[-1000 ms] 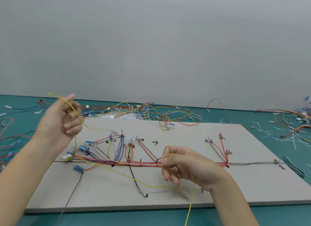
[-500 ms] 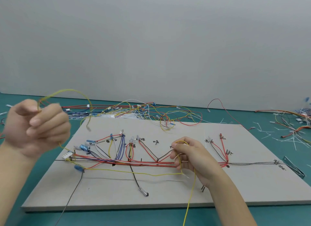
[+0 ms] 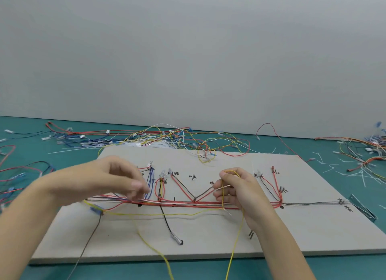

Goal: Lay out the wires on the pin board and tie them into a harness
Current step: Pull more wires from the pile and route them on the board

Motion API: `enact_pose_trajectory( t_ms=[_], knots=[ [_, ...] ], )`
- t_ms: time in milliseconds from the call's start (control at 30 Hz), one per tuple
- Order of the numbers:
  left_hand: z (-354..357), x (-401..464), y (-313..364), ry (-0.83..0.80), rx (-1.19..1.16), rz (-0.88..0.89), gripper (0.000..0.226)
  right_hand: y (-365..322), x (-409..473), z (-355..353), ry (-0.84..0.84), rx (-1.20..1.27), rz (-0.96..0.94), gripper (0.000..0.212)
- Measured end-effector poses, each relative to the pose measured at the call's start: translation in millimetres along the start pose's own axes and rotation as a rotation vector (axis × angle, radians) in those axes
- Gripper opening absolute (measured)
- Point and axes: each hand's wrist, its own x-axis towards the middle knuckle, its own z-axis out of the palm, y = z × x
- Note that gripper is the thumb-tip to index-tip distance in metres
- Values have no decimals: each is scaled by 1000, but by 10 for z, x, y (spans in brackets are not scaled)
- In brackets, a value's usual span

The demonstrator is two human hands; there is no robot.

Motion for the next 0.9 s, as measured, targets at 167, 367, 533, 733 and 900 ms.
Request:
enact_pose_trajectory(
  t_ms=[167, 367, 533, 733, 900],
  knots=[
    [433, 303, -56, 192, 155, 34, 22, 3, 35, -56, 97, 26, -32, 4],
    [701, 437, -138, 123, 150, 15, 25, -14, 36, -70, 152, 182, -29, 3],
    [726, 458, -177, 136, 170, 0, 8, -18, 32, -79, 210, 199, -29, 5],
    [752, 476, -248, 389, 401, 121, 20, -10, 31, -130, 255, -31, -37, 7],
    [916, 528, -287, 389, 521, 242, 18, 7, 41, -137, 245, -52, 30, 7]
  ],
)
